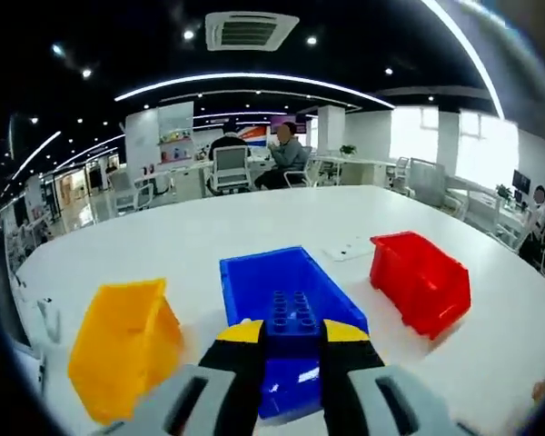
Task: Take apart the toy blocks one by one and place each separated block into its matching bin, sorting the blocks by their type until all the connected pieces are disassembled and separated into the correct bins
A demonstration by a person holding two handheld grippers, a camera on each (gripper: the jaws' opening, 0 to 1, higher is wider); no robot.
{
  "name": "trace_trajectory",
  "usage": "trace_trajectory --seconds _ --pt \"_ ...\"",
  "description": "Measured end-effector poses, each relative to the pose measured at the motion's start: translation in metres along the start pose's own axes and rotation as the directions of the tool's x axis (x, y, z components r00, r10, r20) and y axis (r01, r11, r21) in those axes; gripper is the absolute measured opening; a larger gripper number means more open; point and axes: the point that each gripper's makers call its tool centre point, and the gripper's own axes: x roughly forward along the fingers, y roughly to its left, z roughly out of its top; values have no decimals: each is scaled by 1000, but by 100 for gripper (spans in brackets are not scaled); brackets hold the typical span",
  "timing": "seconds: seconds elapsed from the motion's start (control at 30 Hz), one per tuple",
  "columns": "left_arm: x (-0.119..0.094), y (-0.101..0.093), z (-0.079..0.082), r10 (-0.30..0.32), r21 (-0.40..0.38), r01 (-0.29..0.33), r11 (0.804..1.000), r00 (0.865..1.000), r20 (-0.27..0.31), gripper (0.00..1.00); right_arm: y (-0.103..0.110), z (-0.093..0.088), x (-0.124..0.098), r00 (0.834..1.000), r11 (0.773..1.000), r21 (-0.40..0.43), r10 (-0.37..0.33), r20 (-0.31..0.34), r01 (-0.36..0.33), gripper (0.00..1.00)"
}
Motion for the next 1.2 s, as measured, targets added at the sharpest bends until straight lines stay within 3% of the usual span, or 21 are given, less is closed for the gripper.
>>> trace_trajectory --seconds 0.13,0.23,0.27,0.33,0.4,0.57,0.73,0.87,0.93,1.13,1.2 --pt "7 2 1 25 48 -26 999 1000 17 25 1 0 -1 1000 1000 -1 0 -2 0 25" --pt "4 2 15 33 84 -41 996 995 93 26 2 0 -1 1000 1000 -4 3 -2 -3 25" --pt "1 2 20 38 93 -50 994 992 122 32 2 -1 -1 1000 1000 -4 3 -1 -3 25" --pt "-5 -6 32 -3 104 -17 994 982 189 56 1 0 -1 1000 1000 -4 2 1 -2 25" --pt "-12 -9 36 -16 126 -10 992 979 202 68 2 -1 -1 1000 1000 -4 2 2 -2 25" --pt "-27 -14 43 -29 156 -6 988 975 220 65 1 -1 1 1000 1000 -4 4 1 -4 25" --pt "-51 -22 38 -73 181 30 983 969 237 64 2 -1 0 1000 1000 -4 6 2 -6 25" --pt "-81 -26 36 -107 188 54 981 952 287 63 1 0 0 1000 1000 -2 6 5 -6 25" --pt "-104 -32 32 -143 196 81 977 934 329 63 1 0 0 1000 1000 -2 8 5 -8 25" --pt "-156 -39 3 -185 201 112 973 899 396 63 -1 0 -2 1000 1000 10 14 7 -14 25" --pt "-175 -43 -7 -212 195 140 971 881 422 63 -2 0 -3 1000 1000 15 17 9 -18 25"
